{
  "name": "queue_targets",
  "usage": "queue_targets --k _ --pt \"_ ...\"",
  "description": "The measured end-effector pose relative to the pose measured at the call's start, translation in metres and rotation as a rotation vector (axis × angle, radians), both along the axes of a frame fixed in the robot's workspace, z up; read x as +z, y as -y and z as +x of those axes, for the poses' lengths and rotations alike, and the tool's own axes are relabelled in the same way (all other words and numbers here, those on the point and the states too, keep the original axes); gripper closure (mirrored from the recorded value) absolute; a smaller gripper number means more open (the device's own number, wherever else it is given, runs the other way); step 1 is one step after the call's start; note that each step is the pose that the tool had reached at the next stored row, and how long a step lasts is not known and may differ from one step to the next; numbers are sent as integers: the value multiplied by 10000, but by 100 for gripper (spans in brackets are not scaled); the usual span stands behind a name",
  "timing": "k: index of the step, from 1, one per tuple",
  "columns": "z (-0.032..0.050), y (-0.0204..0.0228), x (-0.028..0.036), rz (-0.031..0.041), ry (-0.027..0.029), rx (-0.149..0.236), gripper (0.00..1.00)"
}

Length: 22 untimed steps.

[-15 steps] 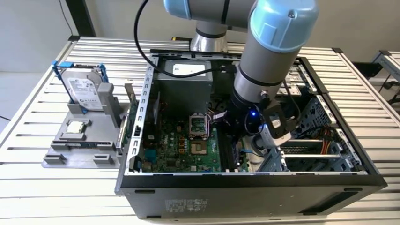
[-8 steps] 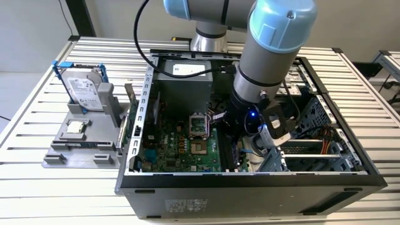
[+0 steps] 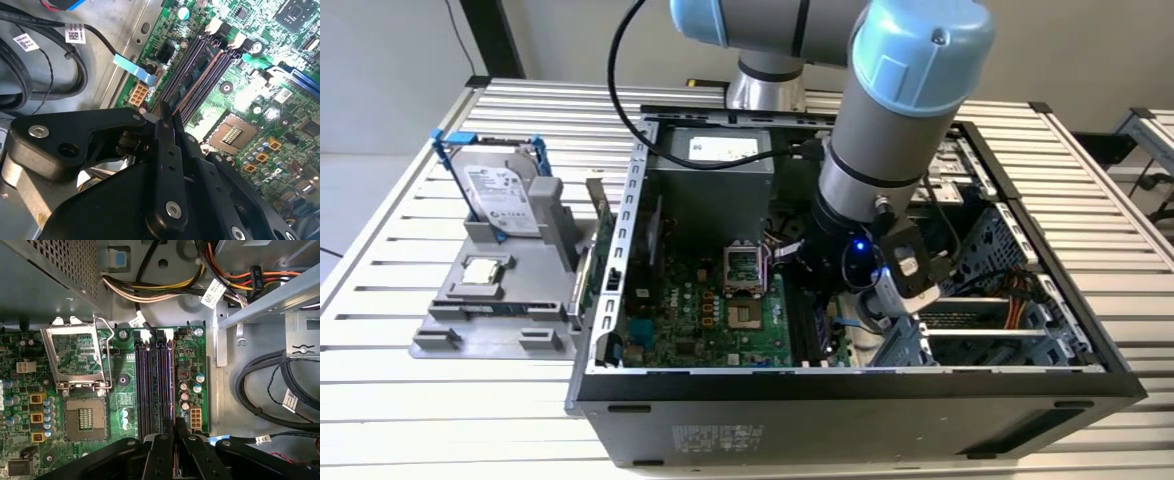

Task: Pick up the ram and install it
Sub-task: 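Insert the ram into the slot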

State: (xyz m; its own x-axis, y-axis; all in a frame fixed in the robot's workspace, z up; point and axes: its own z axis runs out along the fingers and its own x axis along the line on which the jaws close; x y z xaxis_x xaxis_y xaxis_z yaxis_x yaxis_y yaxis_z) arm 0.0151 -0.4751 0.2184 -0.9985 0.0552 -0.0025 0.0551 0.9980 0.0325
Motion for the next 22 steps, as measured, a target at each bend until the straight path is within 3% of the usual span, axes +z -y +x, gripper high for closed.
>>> queue_targets --k 20,22 --pt "9 -1 -34 15 1 181 100" --pt "11 -1 -62 16 0 181 100"
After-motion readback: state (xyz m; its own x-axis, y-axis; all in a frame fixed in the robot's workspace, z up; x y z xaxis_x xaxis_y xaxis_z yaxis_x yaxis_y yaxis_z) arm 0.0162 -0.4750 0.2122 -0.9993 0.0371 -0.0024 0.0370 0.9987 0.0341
